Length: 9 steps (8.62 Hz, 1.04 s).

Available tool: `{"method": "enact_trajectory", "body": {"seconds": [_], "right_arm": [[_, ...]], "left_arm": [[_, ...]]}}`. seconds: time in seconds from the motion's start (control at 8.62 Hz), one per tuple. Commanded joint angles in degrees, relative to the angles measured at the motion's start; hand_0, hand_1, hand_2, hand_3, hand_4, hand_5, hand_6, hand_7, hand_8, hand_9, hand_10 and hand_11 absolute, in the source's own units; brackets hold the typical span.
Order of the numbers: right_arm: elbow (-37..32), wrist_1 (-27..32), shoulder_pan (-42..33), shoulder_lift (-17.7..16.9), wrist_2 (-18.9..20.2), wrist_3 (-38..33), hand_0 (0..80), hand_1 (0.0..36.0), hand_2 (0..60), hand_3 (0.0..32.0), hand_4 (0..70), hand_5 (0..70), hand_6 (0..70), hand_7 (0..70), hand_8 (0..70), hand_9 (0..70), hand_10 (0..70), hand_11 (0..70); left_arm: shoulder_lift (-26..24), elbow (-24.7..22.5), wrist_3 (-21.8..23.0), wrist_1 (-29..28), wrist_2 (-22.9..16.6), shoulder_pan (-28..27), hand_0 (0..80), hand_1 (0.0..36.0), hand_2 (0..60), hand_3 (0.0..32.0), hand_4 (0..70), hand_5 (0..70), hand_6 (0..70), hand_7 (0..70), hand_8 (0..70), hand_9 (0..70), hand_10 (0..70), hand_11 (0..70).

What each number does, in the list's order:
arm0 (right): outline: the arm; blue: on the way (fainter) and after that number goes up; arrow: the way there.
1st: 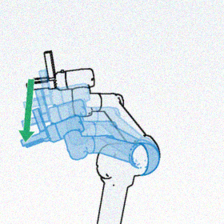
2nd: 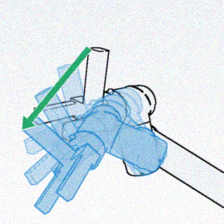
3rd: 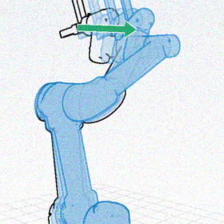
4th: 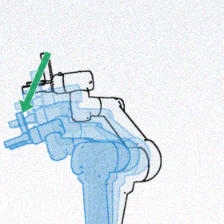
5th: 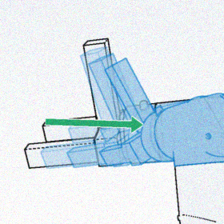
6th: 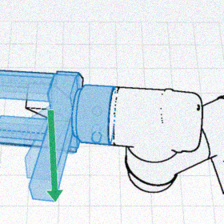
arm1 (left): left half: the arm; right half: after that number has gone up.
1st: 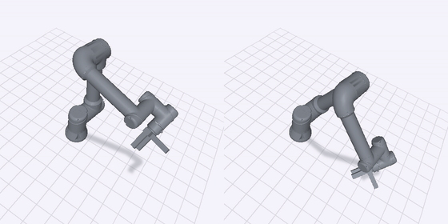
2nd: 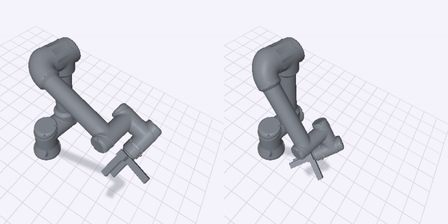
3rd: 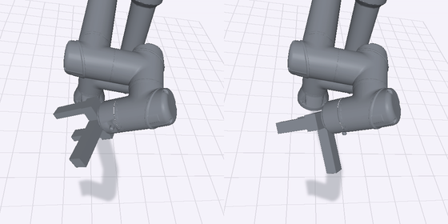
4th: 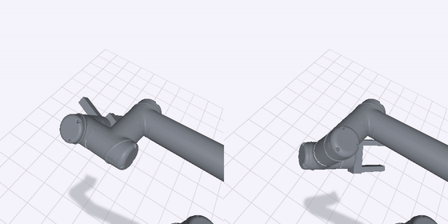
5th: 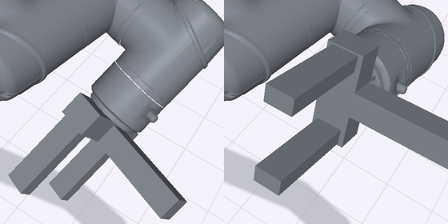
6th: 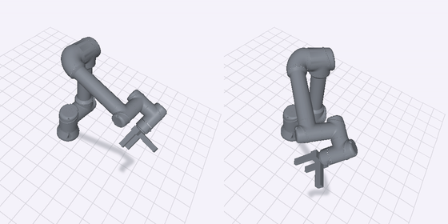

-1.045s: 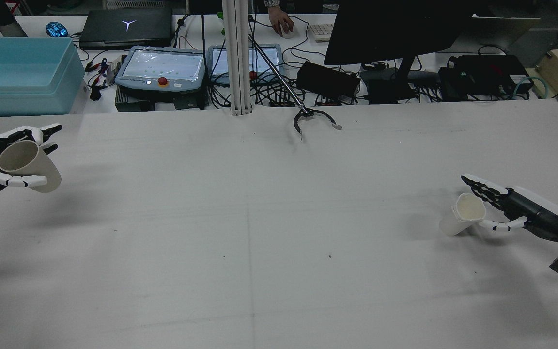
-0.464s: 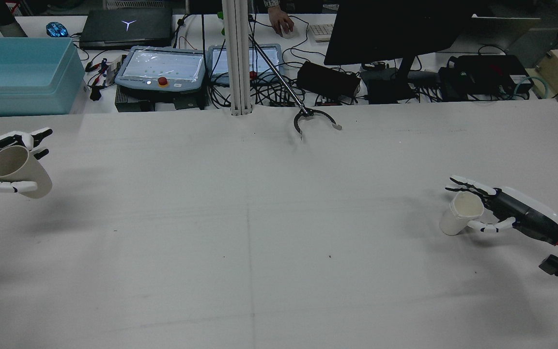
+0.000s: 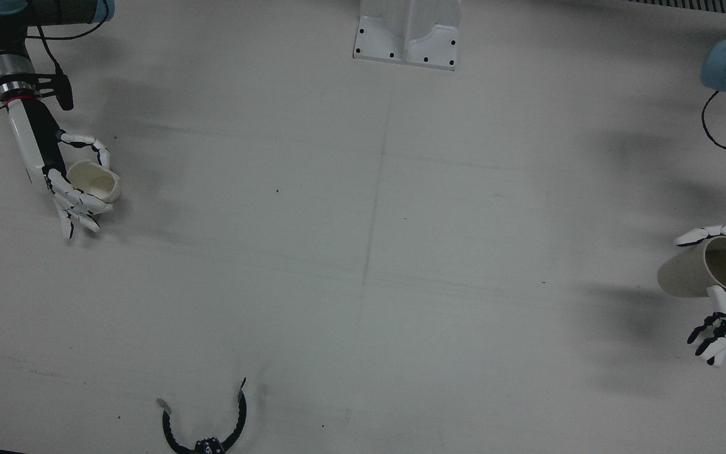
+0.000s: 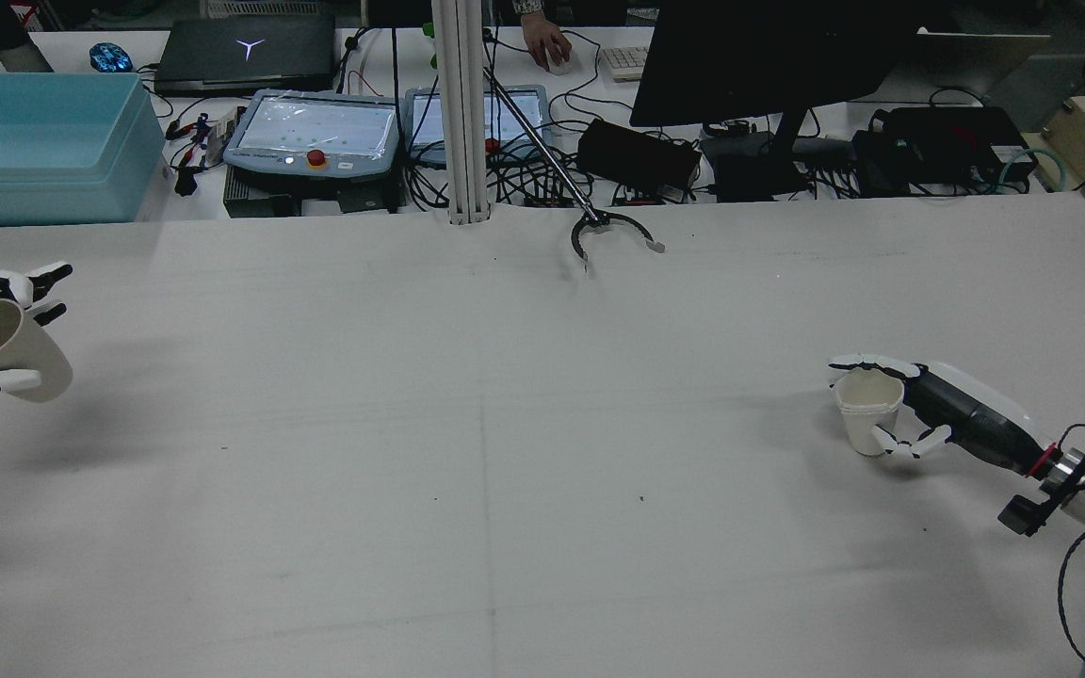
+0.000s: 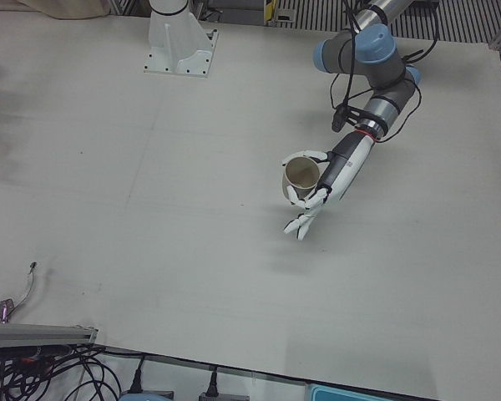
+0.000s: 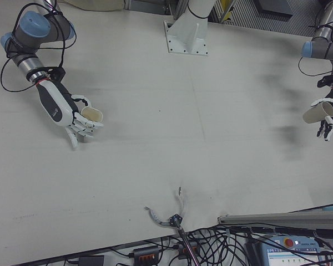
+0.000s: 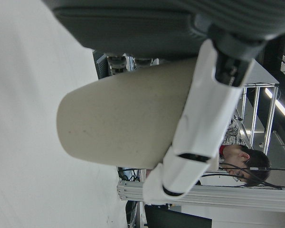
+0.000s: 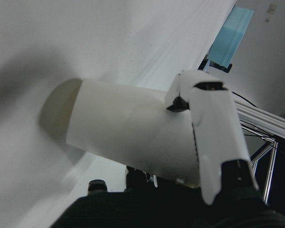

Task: Pour water
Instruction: 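Close the right hand around the second paper cup and lift it, then bring both held cups toward the table center, right cup raised above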

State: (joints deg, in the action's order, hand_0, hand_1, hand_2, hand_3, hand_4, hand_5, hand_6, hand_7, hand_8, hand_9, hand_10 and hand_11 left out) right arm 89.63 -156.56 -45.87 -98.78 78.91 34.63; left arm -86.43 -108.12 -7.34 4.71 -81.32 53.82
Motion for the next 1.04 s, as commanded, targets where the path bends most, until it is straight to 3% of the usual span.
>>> {"method": "enact_trajectory", "body": {"seconds": [0.0, 0.12, 0.23, 0.46, 0.58, 0.7, 0.93], "right_arm": [[2.9, -1.0, 2.2, 0.1, -4.8, 0.4, 80.0, 36.0, 60.0, 0.0, 11.9, 22.4, 50.6, 70.0, 48.4, 67.0, 0.2, 4.1], [8.7, -3.9, 1.8, -1.6, -6.3, 0.4, 80.0, 36.0, 60.0, 0.0, 5.3, 23.8, 49.1, 70.0, 48.5, 66.7, 2.2, 7.9], [15.1, -10.1, 1.2, -1.9, -6.3, 0.4, 80.0, 36.0, 60.0, 0.0, 0.1, 23.6, 44.4, 64.7, 43.9, 60.0, 0.1, 4.7], [21.3, -17.4, -4.0, 1.0, -6.0, 0.5, 80.0, 36.0, 60.0, 0.0, 0.2, 23.2, 43.8, 60.7, 43.2, 58.6, 0.0, 3.0], [22.3, -18.9, -10.3, 4.0, -5.4, 0.4, 80.0, 36.0, 60.0, 0.0, 1.2, 23.2, 44.7, 59.5, 45.0, 60.7, 0.0, 3.4], [26.1, -25.0, -15.1, 7.6, -4.1, 0.4, 80.0, 36.0, 60.0, 0.0, 7.0, 23.3, 47.6, 62.2, 45.5, 61.1, 0.0, 1.0], [32.2, -42.9, -21.3, 22.2, -2.8, 0.6, 80.0, 36.0, 60.0, 0.0, 20.3, 24.5, 55.7, 70.0, 44.9, 60.5, 0.0, 0.9]], "left_arm": [[1.9, -0.1, 0.0, -1.6, 0.1, -0.2, 80.0, 36.0, 60.0, 0.0, 23.4, 70.0, 10.1, 9.8, 2.5, 0.5, 4.4, 11.2], [1.8, -0.5, -0.1, -1.5, 0.2, -0.2, 80.0, 36.0, 60.0, 0.0, 23.5, 70.0, 10.3, 9.9, 2.6, 0.5, 4.5, 11.4], [1.4, -0.8, -0.2, -1.3, 0.2, -0.3, 80.0, 36.0, 60.0, 0.0, 25.1, 70.0, 10.7, 10.3, 2.5, 0.6, 4.4, 11.1], [-2.6, -1.1, -0.8, 2.0, -0.1, -0.5, 80.0, 36.0, 60.0, 0.0, 26.8, 70.0, 11.5, 11.4, 2.4, 0.8, 4.5, 11.2], [-8.1, -0.9, -1.1, 6.7, -0.2, -2.6, 80.0, 36.0, 60.0, 0.0, 27.8, 70.0, 12.0, 12.0, 2.4, 1.0, 4.6, 11.3], [-14.6, 0.1, -1.7, 11.2, -0.1, -6.4, 80.0, 36.0, 60.0, 0.0, 28.2, 70.0, 12.3, 12.4, 2.5, 1.0, 4.5, 11.2], [-28.7, 4.8, -6.3, 16.4, 0.0, -13.9, 80.0, 36.0, 60.0, 0.0, 28.1, 70.0, 12.5, 12.0, 2.8, 1.0, 4.8, 11.5]]}}
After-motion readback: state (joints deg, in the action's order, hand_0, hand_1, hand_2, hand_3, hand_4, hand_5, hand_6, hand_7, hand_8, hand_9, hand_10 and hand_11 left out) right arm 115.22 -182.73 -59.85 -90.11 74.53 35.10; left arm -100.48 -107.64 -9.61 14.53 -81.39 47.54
